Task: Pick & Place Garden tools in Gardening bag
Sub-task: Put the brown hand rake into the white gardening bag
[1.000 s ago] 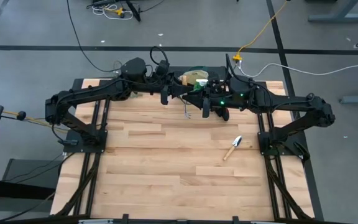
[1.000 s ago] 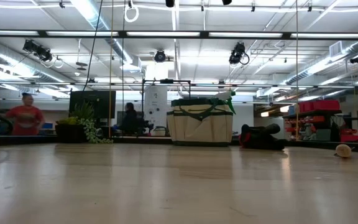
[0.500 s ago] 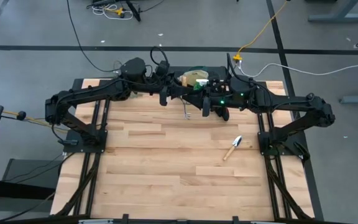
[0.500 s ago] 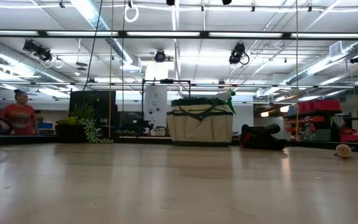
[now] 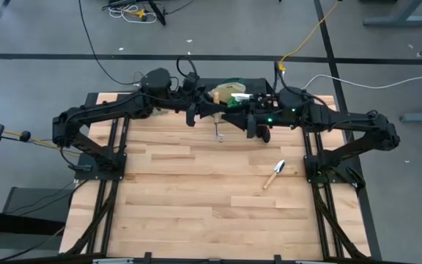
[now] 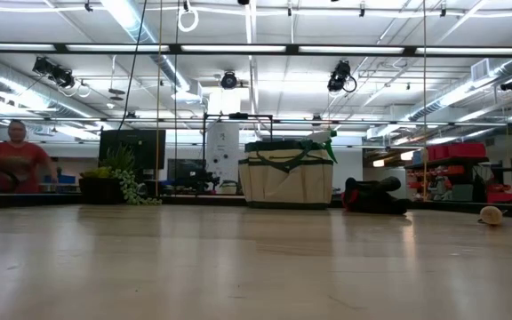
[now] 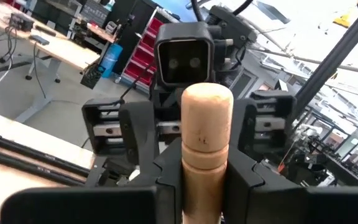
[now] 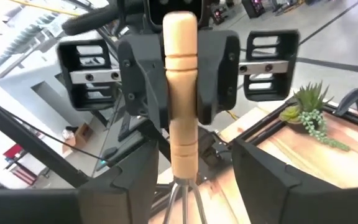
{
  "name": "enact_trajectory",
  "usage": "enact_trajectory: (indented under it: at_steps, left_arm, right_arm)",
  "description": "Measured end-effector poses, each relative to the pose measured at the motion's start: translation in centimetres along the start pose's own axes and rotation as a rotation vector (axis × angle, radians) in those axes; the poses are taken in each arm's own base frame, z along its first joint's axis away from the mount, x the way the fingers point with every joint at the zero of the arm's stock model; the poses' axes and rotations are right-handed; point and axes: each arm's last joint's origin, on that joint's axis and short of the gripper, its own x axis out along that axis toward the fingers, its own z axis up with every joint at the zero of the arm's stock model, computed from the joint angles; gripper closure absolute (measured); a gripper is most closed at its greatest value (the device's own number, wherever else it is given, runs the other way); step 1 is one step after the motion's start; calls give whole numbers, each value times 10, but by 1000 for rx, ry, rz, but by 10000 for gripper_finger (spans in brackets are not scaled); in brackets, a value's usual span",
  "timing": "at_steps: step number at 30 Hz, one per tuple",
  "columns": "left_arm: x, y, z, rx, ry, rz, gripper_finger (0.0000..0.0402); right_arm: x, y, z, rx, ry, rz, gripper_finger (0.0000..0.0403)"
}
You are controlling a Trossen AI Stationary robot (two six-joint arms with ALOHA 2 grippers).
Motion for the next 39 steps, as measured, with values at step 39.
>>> enact_trajectory:
  at_steps: [39]
  left_arm:
    - [-23, -5, 13, 329, -3, 88, 331]
  right_arm:
    - [-64, 6, 19, -514, -53, -189, 348]
